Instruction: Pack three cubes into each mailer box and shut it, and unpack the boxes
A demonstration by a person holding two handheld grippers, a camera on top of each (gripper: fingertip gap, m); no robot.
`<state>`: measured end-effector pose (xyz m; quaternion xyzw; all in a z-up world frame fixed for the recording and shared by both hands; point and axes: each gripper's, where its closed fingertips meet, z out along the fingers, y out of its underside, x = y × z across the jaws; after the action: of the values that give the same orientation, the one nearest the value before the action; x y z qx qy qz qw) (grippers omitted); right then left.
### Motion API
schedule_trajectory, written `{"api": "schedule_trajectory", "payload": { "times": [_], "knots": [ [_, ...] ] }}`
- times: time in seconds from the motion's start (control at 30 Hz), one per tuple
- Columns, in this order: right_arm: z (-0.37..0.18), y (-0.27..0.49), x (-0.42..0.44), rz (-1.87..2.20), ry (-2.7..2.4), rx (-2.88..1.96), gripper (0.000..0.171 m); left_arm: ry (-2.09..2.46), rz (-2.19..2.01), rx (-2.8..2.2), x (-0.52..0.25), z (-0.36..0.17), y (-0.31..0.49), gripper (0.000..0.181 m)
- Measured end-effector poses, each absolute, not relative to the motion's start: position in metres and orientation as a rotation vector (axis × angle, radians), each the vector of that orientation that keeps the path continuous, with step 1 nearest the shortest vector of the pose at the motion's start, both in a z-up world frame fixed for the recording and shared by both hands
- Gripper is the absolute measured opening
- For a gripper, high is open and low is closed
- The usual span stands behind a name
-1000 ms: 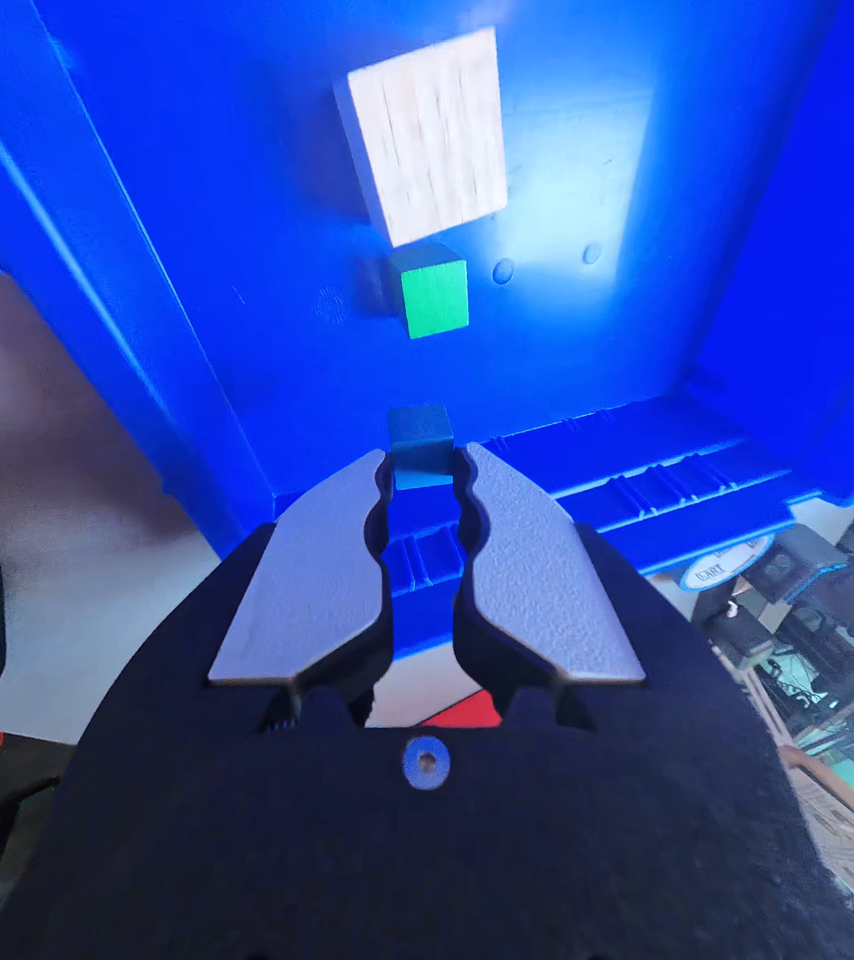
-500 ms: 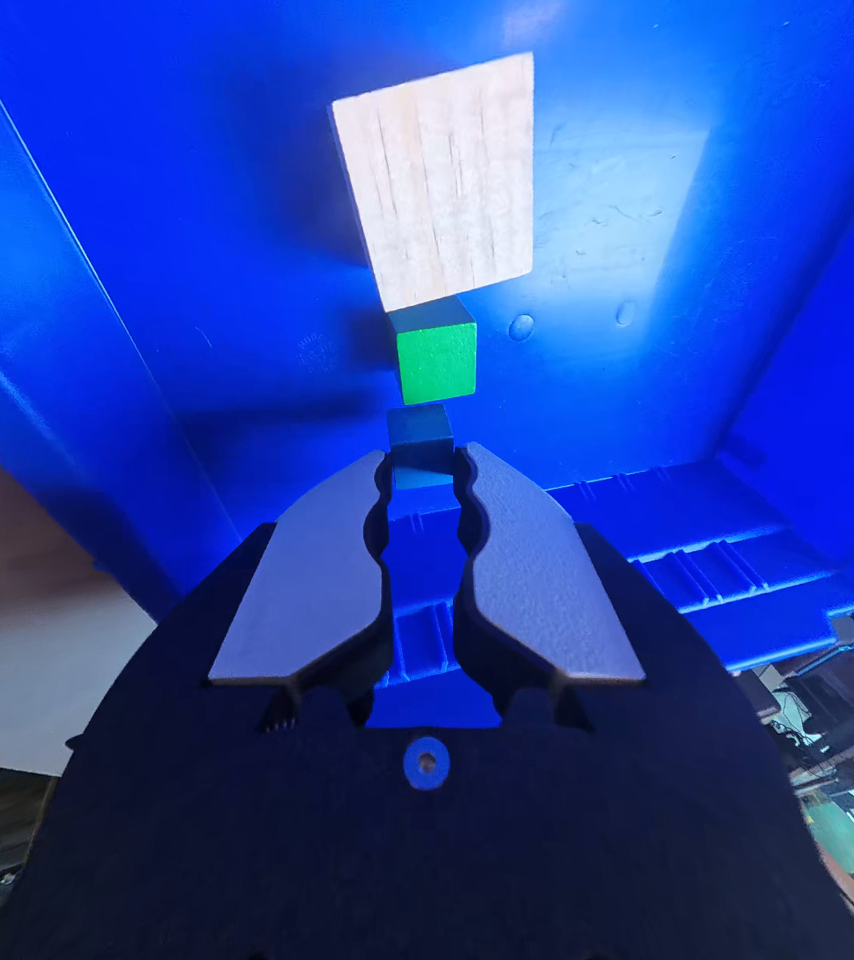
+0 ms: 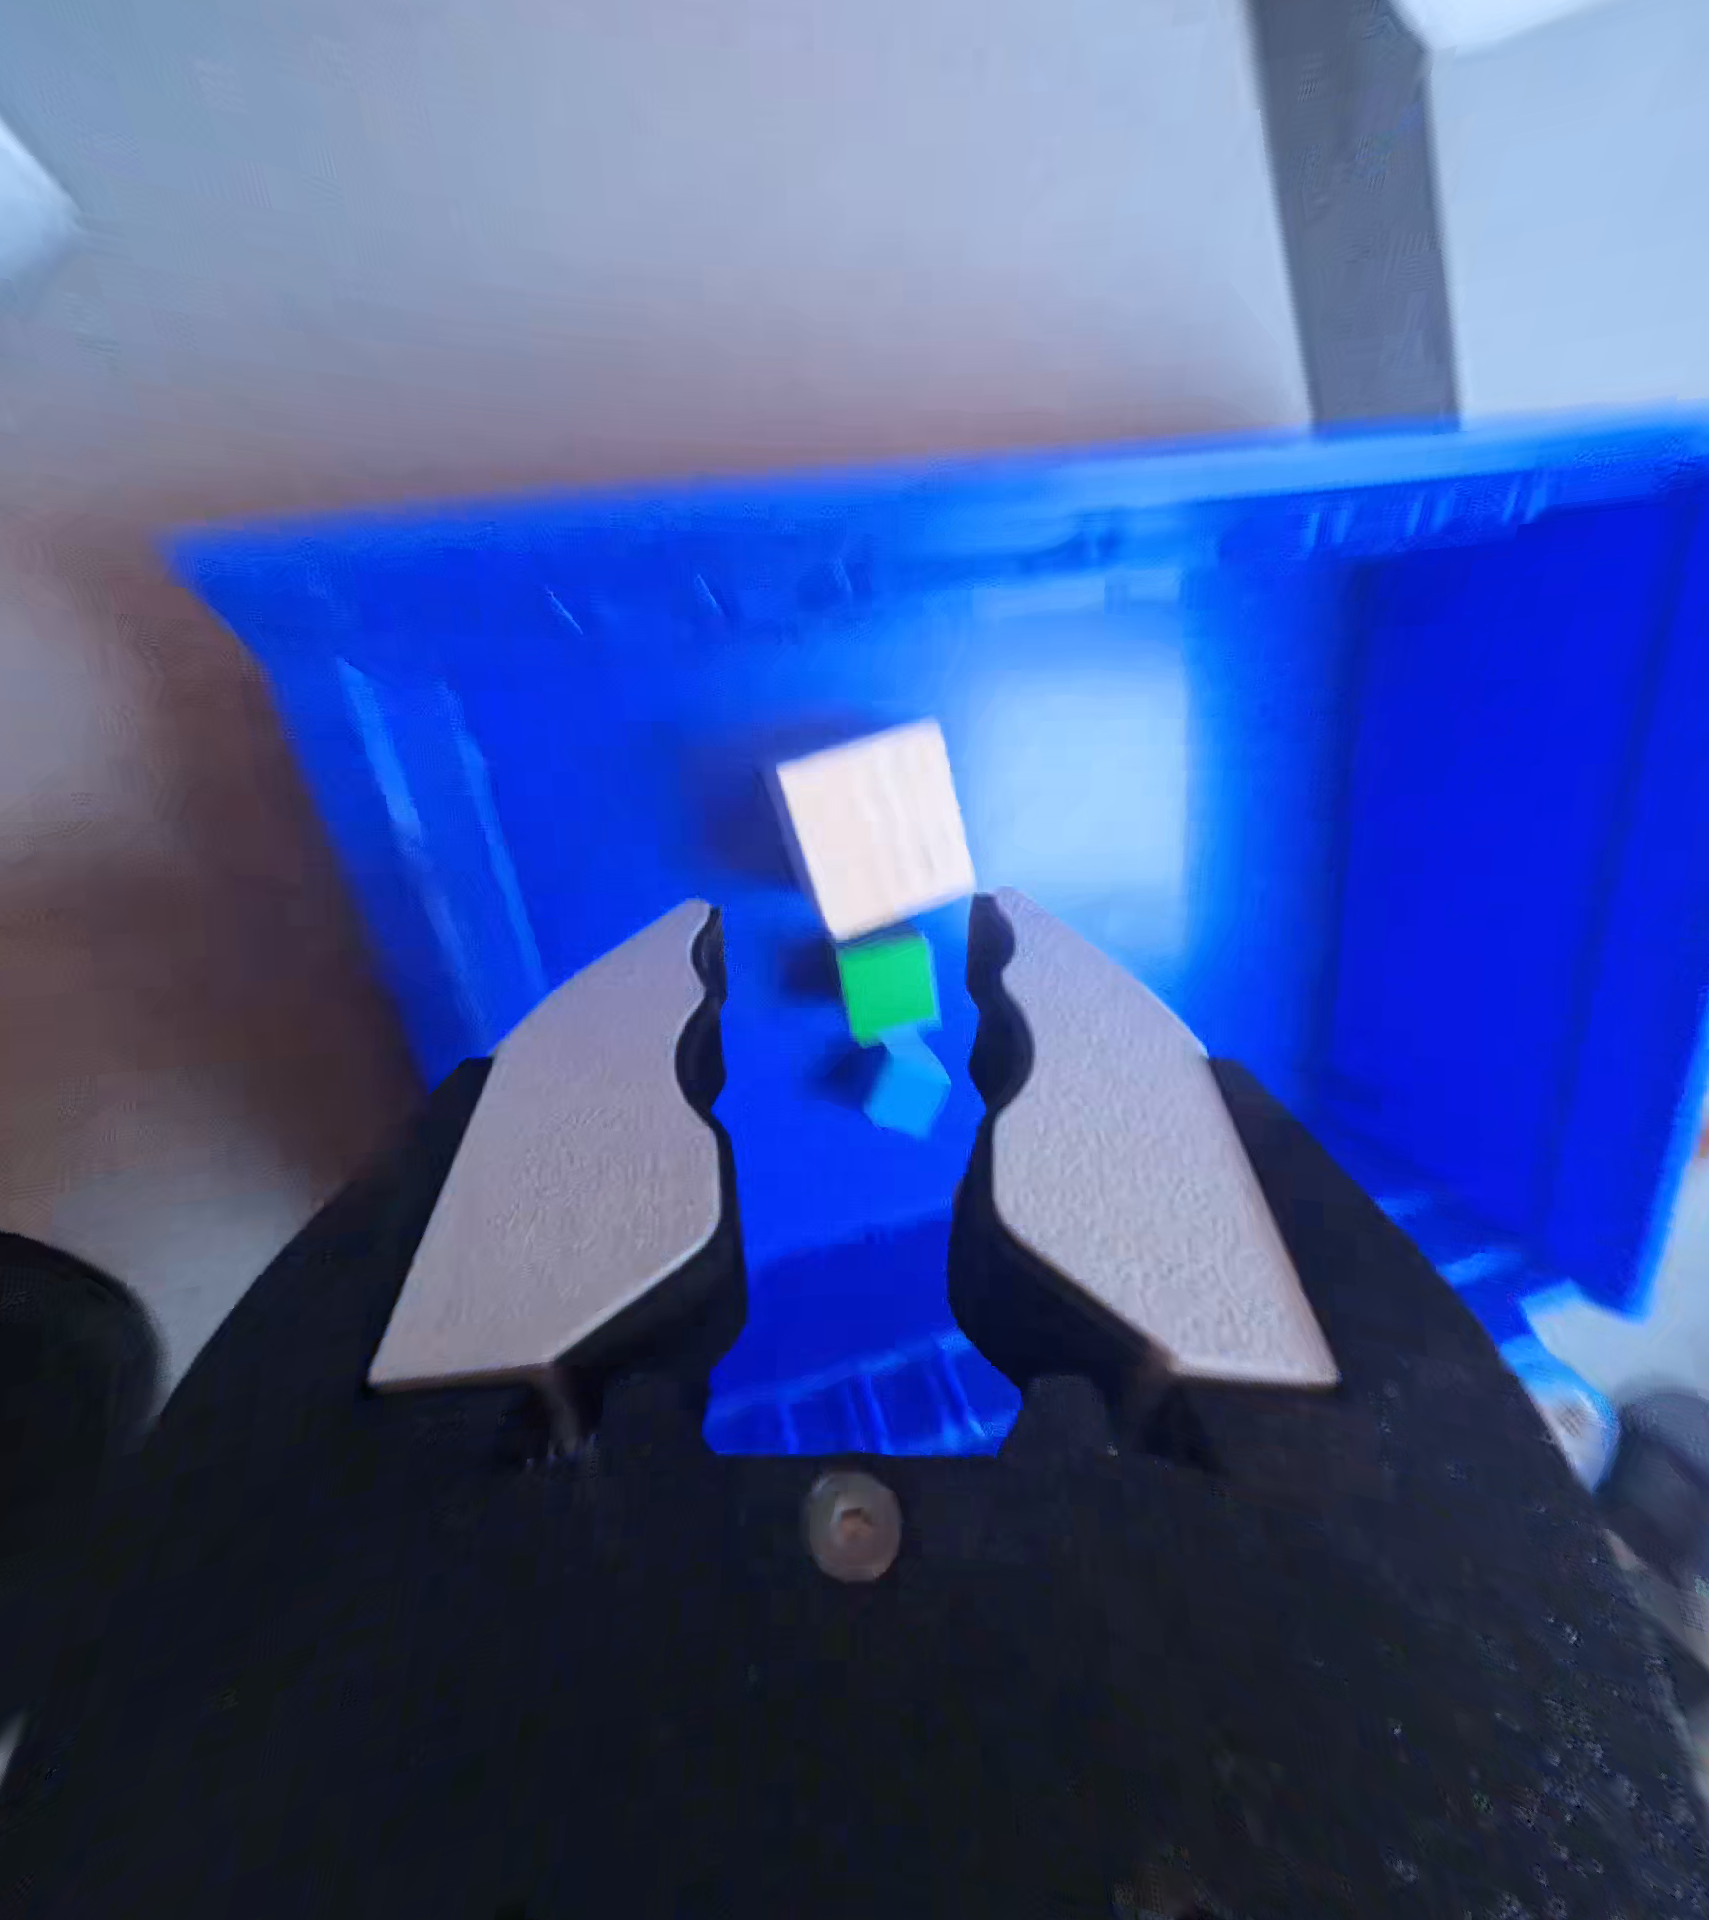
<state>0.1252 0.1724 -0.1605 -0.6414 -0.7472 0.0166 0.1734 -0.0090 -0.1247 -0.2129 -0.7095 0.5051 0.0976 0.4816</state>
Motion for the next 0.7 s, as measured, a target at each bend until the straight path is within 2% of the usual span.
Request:
{"api": "schedule_trajectory", "payload": {
  "times": [0.1, 0.17, 0.23, 0.3, 0.33, 0.43, 0.6, 0.7],
  "knots": [
    [-0.121, 0.11, 0.067, 0.576, -1.966, -1.788, 0.048, 1.23, 0.236, -1.73, -0.009, -0.213, -0.125, 0.013],
    [-0.118, 0.077, 0.039, 0.772, -1.871, -1.823, 0.049, 1.228, 0.233, -1.729, -0.009, -0.213, -0.124, 0.013],
    [-0.135, 0.061, 0.019, 0.788, -1.805, -1.89, 0.058, 1.226, 0.232, -1.73, -0.009, -0.213, -0.124, 0.013],
    [-0.155, 0.061, 0.003, 0.713, -1.744, -1.926, 0.058, 1.224, 0.232, -1.731, -0.009, -0.213, -0.124, 0.013],
    [-0.161, 0.061, -0.003, 0.719, -1.707, -1.942, 0.05, 1.222, 0.233, -1.731, -0.009, -0.213, -0.124, 0.013],
    [-0.155, 0.067, -0.008, 0.641, -1.64, -1.856, 0.013, 1.213, 0.234, -1.734, -0.01, -0.213, -0.124, 0.013],
    [-0.138, 0.052, 0.004, 0.557, -1.593, -1.595, 0.013, 1.196, 0.182, -1.75, -0.01, -0.213, -0.125, 0.014],
    [-0.126, 0.04, 0.016, 0.562, -1.496, -1.407, 0.012, 1.121, -0.12, -1.833, -0.007, -0.207, -0.139, 0.032]
  ]
}}
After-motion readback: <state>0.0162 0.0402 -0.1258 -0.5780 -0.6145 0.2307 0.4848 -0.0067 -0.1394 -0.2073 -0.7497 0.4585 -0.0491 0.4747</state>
